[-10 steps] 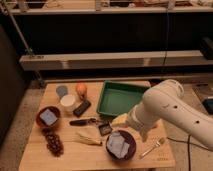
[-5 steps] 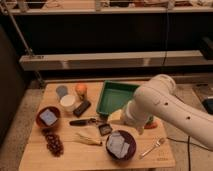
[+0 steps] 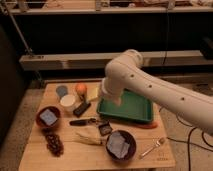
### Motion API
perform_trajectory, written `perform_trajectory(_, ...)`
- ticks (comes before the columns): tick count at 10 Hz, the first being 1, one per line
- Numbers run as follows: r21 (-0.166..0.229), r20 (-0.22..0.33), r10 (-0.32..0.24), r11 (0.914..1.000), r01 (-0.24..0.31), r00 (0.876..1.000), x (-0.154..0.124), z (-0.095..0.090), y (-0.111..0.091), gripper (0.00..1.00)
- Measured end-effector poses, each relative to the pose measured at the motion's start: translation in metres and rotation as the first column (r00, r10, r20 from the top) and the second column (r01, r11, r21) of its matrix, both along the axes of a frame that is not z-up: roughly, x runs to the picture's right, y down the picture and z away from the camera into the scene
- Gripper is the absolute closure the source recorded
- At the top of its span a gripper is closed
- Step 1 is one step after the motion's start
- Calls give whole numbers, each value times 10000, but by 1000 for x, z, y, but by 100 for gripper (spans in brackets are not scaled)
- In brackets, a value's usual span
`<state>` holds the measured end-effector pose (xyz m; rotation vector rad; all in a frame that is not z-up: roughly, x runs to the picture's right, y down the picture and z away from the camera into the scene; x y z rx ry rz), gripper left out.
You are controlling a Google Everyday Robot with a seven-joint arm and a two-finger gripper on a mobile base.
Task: Wipe tray with sponge
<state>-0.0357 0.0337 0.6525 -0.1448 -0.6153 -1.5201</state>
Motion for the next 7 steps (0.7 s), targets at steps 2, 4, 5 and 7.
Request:
perform_trajectory(2,471,317,-745,9962,729,9967,-29,-9,-27,20)
perform_trajectory(4,1270,593,-1892,9753,1806,9802,-62,-50,-60,20)
perform_trajectory(5,1476,657,-2177,9673,2063,9738,-72,-61,-67,20)
perform_trajectory(7,1552,602,-2239,9648,2124,9728,-71,-63,-71,20)
